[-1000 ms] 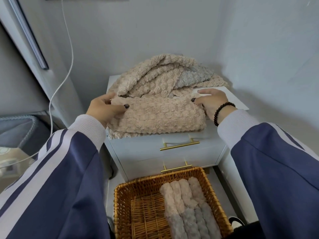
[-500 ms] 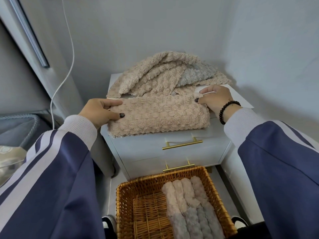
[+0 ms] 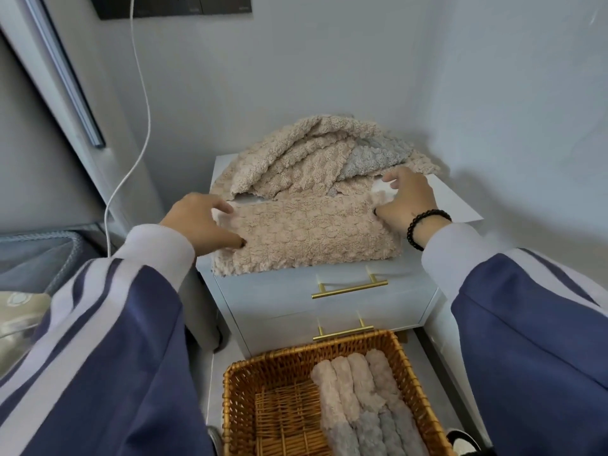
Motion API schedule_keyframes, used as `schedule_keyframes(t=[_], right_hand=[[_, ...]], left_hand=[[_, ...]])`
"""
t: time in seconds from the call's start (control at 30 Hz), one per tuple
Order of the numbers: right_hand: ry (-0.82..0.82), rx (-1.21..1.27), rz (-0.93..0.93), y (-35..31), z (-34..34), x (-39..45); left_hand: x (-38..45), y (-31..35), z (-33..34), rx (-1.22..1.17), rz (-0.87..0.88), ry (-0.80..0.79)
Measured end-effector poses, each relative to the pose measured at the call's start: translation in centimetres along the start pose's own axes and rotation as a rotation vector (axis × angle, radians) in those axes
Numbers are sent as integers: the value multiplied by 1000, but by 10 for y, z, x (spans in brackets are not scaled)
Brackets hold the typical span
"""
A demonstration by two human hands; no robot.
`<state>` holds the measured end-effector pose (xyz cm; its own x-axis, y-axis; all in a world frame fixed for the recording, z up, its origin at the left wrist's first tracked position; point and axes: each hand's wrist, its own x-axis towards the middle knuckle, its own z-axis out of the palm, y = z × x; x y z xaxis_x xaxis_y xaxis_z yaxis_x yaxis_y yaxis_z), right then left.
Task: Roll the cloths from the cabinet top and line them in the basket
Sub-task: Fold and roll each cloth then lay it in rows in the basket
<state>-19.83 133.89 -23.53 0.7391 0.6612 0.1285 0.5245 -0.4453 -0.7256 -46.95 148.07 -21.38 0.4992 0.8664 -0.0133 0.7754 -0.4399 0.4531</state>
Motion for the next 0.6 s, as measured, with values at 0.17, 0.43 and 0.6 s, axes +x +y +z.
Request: schedule_keyframes(t=[0.17,0.43,0.6], right_hand=[[74,-233,-442,-18,27,-26],[-343,-621,-518,-24,58,-36],[-327,-640,-319,-9,48,-24]], left_hand=[[-5,31,29,31,211,132],[10,21,66,265,173,6],[14,12,64,199,103,0]])
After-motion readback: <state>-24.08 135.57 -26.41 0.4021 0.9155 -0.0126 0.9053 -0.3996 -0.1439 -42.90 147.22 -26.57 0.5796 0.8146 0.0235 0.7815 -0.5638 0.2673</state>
